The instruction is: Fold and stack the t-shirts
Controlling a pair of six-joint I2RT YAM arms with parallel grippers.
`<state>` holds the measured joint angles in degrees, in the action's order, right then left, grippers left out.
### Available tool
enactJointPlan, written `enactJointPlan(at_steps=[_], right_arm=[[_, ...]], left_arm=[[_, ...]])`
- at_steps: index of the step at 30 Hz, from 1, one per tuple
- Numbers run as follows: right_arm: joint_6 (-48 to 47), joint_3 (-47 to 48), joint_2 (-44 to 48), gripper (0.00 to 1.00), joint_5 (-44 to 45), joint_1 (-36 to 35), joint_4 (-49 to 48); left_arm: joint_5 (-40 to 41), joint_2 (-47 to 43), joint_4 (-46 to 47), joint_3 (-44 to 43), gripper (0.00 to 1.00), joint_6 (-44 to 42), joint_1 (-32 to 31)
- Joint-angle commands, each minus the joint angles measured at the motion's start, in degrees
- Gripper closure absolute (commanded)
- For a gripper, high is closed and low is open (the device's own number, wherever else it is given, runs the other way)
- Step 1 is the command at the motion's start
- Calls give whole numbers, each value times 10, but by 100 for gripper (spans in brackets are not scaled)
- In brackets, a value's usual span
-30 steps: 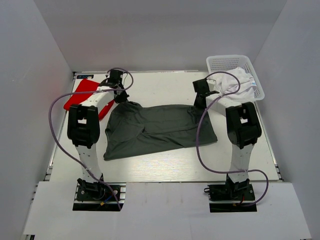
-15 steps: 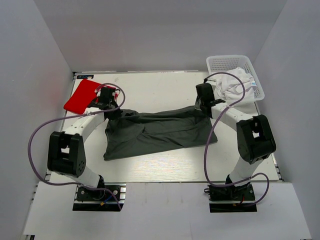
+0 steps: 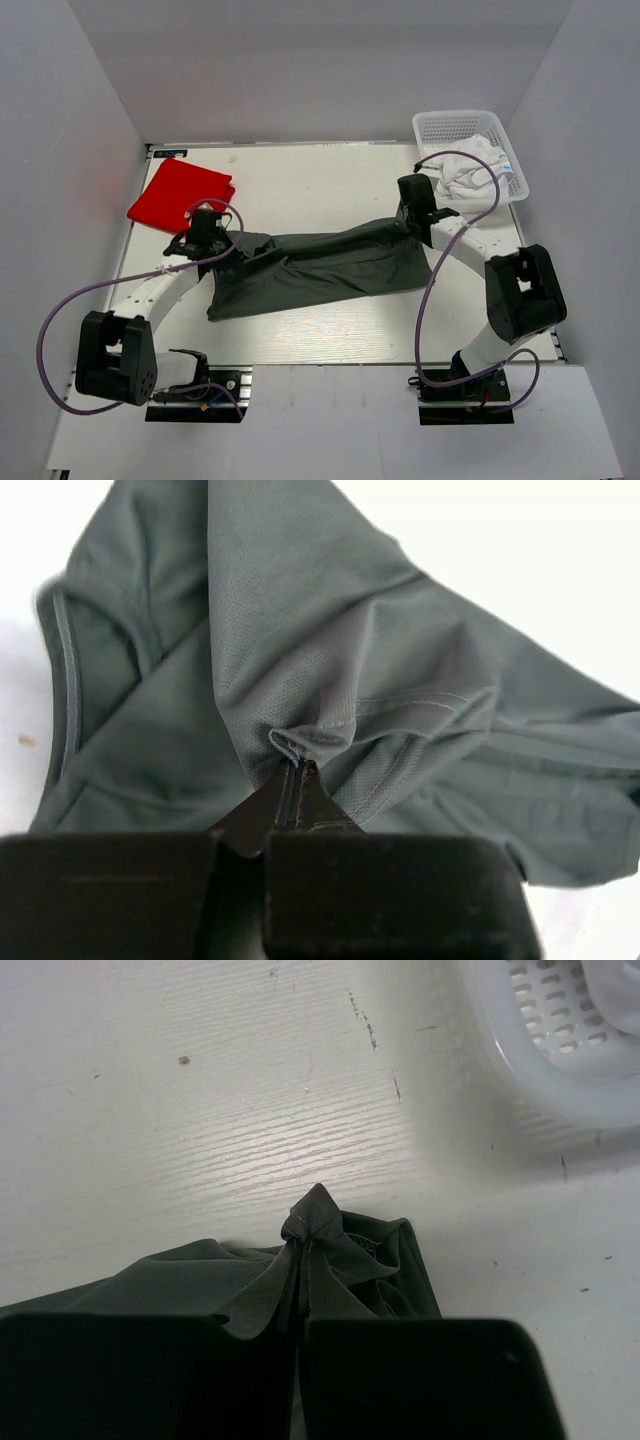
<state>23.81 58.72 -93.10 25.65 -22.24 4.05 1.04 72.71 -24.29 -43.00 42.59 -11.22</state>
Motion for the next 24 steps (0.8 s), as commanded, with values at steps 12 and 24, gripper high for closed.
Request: enactJointPlan(at_steps=[12, 24], right_arm=[[-25, -69, 59, 100, -22, 0, -60], [41, -164, 217, 33, 22, 0, 47]], left_arm=[[-84, -57, 39, 112, 80, 22, -7], [-65, -186, -103, 89, 0, 22, -7]])
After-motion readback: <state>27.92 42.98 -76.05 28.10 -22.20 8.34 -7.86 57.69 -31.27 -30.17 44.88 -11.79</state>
